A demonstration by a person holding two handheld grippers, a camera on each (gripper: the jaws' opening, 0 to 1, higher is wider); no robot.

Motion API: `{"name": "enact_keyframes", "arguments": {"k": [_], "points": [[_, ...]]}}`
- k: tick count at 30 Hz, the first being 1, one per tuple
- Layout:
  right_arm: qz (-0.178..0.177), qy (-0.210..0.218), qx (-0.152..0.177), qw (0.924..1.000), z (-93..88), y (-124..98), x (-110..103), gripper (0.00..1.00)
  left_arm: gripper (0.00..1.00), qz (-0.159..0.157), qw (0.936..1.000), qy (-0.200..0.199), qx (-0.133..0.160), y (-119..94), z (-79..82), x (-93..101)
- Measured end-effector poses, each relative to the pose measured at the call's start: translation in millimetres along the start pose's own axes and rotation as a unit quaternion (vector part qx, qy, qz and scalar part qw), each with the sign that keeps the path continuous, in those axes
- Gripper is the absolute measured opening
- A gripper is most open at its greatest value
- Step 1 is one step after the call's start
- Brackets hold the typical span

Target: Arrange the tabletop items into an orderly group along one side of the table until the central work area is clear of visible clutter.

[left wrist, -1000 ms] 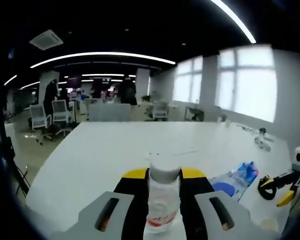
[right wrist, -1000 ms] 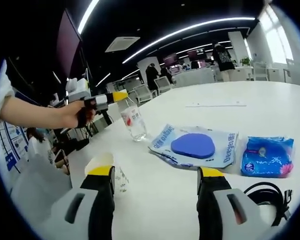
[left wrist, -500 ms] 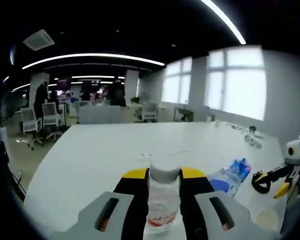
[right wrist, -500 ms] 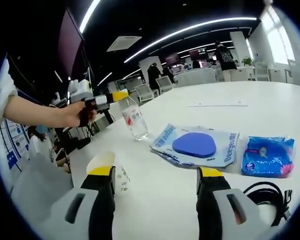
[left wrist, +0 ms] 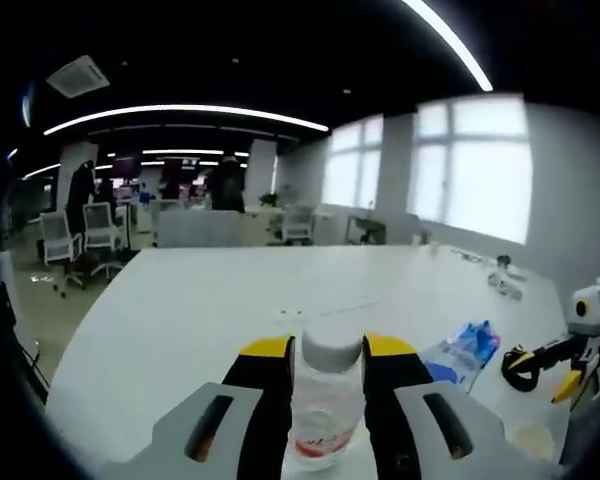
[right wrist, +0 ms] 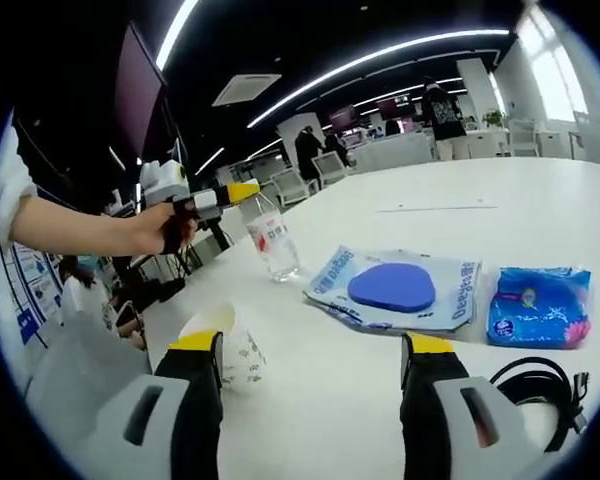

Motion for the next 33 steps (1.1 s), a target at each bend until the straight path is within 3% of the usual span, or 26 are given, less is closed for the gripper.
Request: {"name": "enact_keyframes", "arguments": {"k": [2,4,6,11,15,24,33], "points": [[0.001,-0.002,0.000,1.0000,0.1,1,0,0.73,0.33,0.003,0.9999,-0.010,0.006,-2,2.6,-3.3],[0.004,-0.004,0.001,1.0000,0.7,1,-2,0.74,0.47,0.003,0.9995,-0.029,0.009,-5,5.2,-5.8],[0.010,-0.005,0.003,0.9999,1.9,2,-5,0.75,0.63,0.015,0.9994,-0.019,0.025,-9,9.6,-8.3],[0.017,-0.013,-0.002,0.9998,1.8,7,-12,0.76,0.95,0.017,0.9992,-0.028,0.024,-16,8.2,-8.7],[0.023,-0.016,-0.002,0.9996,3.3,9,-17,0.78,0.97,0.010,0.9998,-0.017,0.003,-17,1.1,-4.6],[0.028,-0.028,-0.004,0.9992,8.7,11,-21,0.78,0.97,-0.007,0.9997,-0.025,0.001,-25,-5.2,5.0],[0.040,-0.038,-0.004,0.9985,9.5,13,-29,0.78,0.96,-0.004,0.9995,-0.030,-0.013,-54,-34.3,11.8]]}}
Point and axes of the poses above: the point that each gripper's makers call its tool centre point, and the gripper's own axes: y roughly forward along the fingers, x roughly to its right, z roughly out of its top, the point moved 3 cm from there along -y, roughly backward along the fingers, and after that the axes turned 13 degrees about -x, right-handed, at the moved point
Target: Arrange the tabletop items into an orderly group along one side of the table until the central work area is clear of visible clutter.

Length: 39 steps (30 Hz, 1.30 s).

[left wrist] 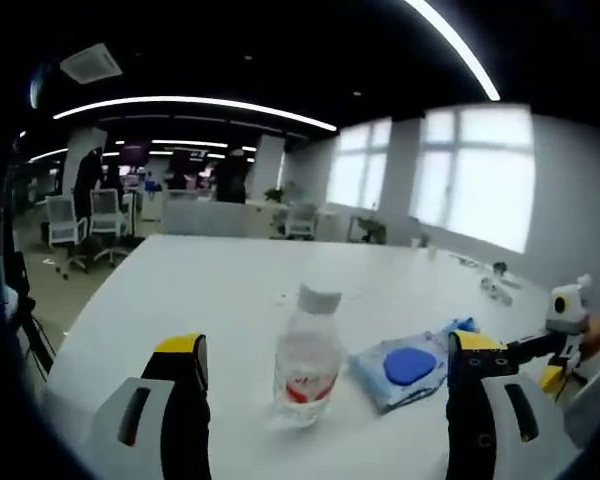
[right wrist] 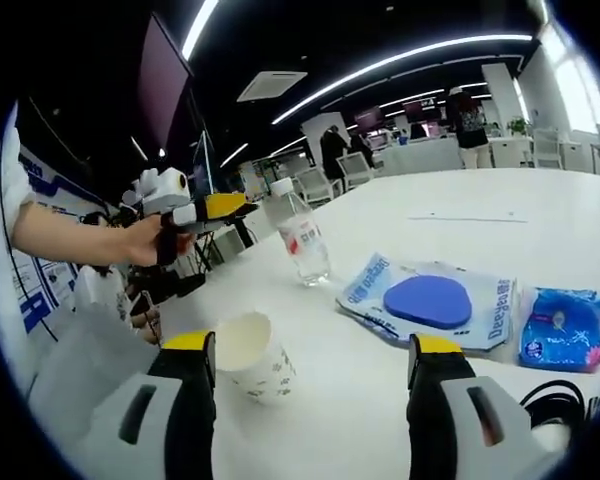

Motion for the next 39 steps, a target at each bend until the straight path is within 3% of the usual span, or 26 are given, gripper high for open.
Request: {"name": "enact_keyframes", "arguments": {"k": [14,26,39], "points": [[0.022,-0.031,-0.010,0.9992,0.5,3,-18,0.78,0.96,0.012,0.9990,-0.038,-0.018,-27,-48.3,18.7],[0.038,-0.067,-0.012,0.9970,0.4,3,-41,0.76,0.95,0.023,0.9975,-0.061,-0.028,-45,-74.4,30.7],[0.061,-0.093,-0.029,0.9934,-1.3,15,-62,0.70,0.94,0.022,0.9961,-0.081,-0.025,-55,-86.7,45.4]]}}
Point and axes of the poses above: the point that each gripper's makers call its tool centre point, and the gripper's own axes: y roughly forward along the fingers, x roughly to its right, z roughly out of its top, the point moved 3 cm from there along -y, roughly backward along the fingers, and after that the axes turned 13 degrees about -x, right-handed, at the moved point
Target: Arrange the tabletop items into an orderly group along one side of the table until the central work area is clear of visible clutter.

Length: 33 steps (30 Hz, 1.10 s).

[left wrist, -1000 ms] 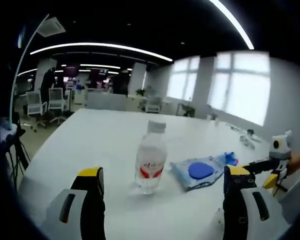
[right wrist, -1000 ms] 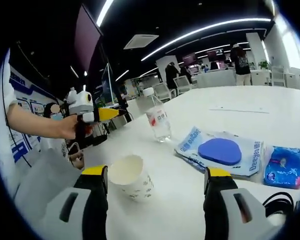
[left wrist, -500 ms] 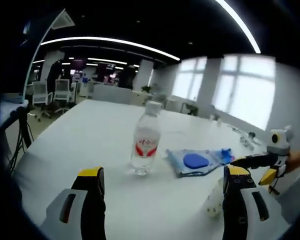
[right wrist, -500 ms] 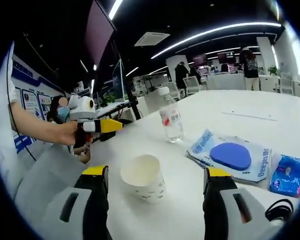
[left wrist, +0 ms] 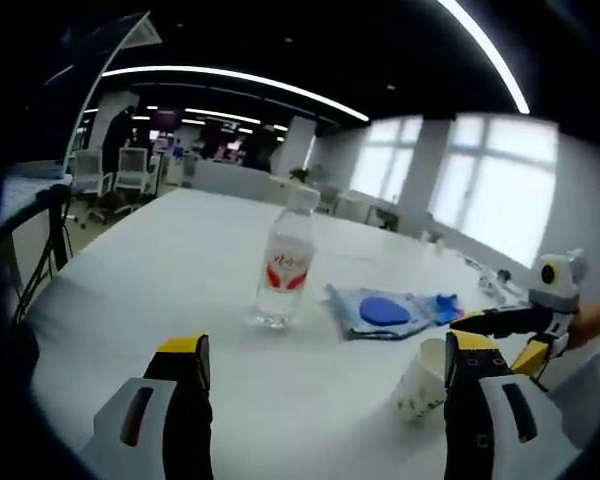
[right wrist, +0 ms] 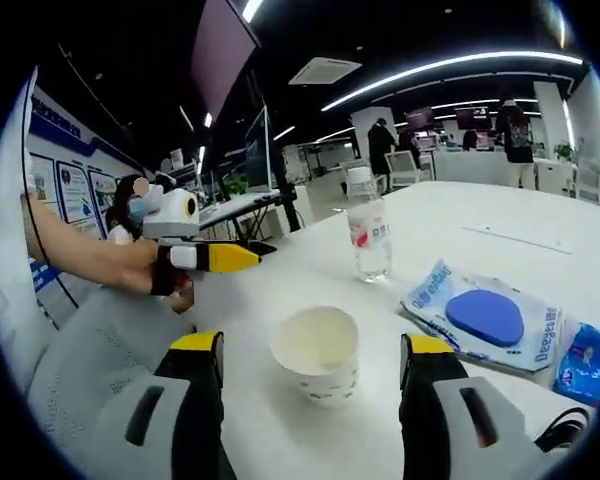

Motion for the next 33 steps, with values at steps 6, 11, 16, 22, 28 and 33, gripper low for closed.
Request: {"name": "enact_keyframes", "arguments": {"k": [6,11,16,22,28,33], "points": [[0.006,-0.018,-0.015,0.9997,0.1,11,-1,0.69,0.94,-0.004,0.9999,0.007,0.008,-4,4.1,7.4],[0.010,-0.037,-0.023,0.9990,4.1,18,-1,0.68,0.93,-0.008,0.9999,0.010,0.006,-9,2.6,8.8],[0.015,-0.054,-0.037,0.9978,4.0,26,-3,0.63,0.93,-0.007,0.9999,-0.006,0.010,-12,1.0,5.6],[0.010,-0.061,-0.057,0.9964,-4.6,31,1,0.59,0.92,-0.005,0.9997,-0.017,0.018,-15,0.6,4.4],[-0.005,-0.062,-0.062,0.9961,-7.4,27,9,0.53,0.92,-0.012,0.9996,-0.017,0.018,-15,-0.9,11.7],[0.000,-0.067,-0.068,0.9954,-9.5,27,9,0.48,0.91,-0.009,0.9994,-0.023,0.025,-18,0.9,10.7]]}}
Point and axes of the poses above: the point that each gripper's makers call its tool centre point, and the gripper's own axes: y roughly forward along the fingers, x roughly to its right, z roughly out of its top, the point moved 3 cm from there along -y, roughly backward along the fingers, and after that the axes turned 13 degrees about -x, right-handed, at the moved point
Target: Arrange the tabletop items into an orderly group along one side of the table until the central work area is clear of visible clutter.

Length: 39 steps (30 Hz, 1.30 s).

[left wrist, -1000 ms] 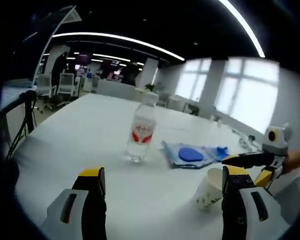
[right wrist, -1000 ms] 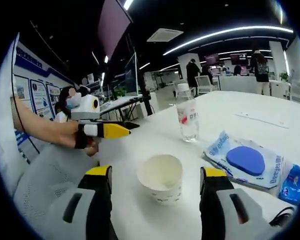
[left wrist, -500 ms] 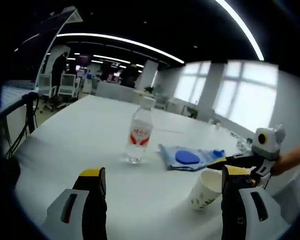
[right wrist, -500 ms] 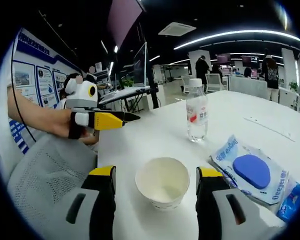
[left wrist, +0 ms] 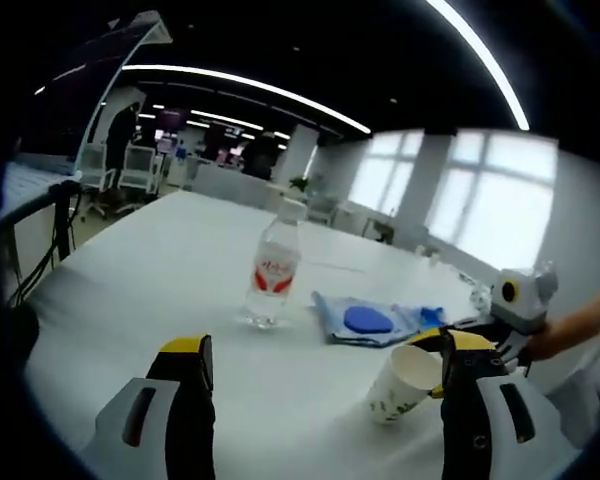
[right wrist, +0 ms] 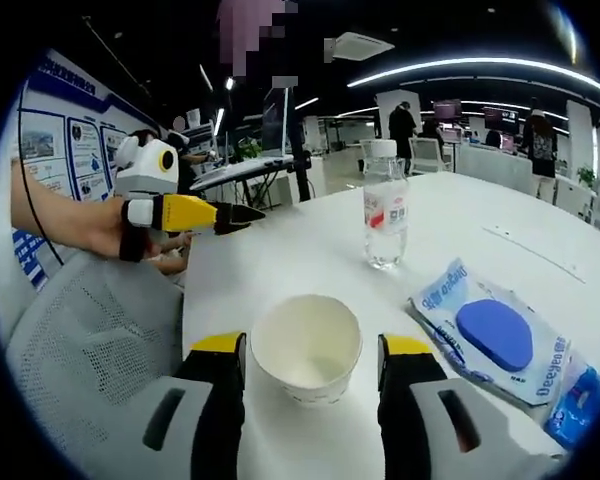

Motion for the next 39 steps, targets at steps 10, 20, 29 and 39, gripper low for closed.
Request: {"name": "enact_keyframes", "arguments": {"k": [10,20,29,39], "points": [[0.004,-0.006,-0.008,0.9999,-3.7,1,-2,0.37,0.90,0.014,0.9996,-0.019,0.012,-4,3.2,-5.7],[-0.007,-0.013,0.003,0.9999,-3.3,-2,-1,0.33,0.90,0.016,0.9995,-0.024,0.011,-4,3.3,-5.1],[-0.021,0.024,0.034,0.9989,9.2,-10,15,0.34,0.90,0.013,0.9997,-0.020,0.009,-3,2.9,-3.3],[-0.031,0.014,0.041,0.9986,28.0,-8,32,0.34,0.89,0.011,0.9996,-0.024,0.006,-2,1.7,-3.9]]}}
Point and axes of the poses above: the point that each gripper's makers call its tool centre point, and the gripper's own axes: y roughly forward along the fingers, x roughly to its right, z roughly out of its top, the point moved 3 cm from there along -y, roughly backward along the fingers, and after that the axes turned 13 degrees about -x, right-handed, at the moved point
